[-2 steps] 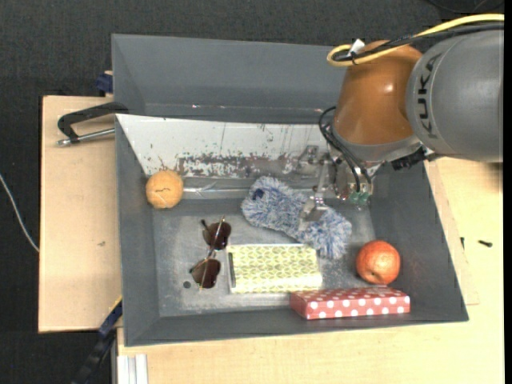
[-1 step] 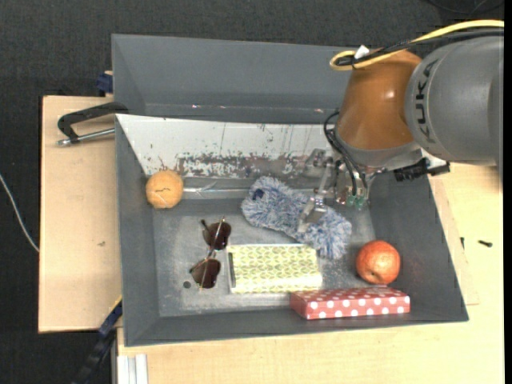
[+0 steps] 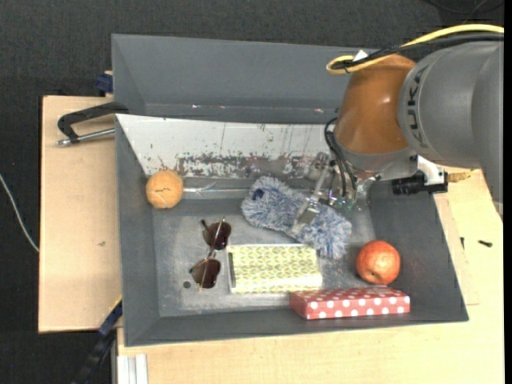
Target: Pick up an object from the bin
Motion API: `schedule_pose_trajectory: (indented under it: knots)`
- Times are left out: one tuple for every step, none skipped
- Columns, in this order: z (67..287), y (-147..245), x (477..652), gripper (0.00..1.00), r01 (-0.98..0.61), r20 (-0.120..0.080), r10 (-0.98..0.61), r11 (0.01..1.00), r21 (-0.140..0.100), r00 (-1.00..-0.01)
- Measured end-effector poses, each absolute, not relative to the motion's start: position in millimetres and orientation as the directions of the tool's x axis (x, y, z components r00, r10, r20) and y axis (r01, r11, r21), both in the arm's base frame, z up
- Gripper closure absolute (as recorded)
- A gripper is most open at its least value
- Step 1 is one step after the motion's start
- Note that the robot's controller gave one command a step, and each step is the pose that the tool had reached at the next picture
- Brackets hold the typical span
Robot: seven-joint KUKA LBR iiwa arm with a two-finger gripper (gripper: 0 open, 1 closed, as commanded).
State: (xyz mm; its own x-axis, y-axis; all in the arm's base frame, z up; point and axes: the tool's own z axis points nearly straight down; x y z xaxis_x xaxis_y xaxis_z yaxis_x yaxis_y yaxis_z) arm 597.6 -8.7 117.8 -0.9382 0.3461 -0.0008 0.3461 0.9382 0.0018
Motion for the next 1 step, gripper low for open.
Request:
schedule_pose_trajectory:
  knots:
    - [72.1,1.0,602.6,0.00,0.404,-0.005,0.404,0.915,0.003,-0.915]
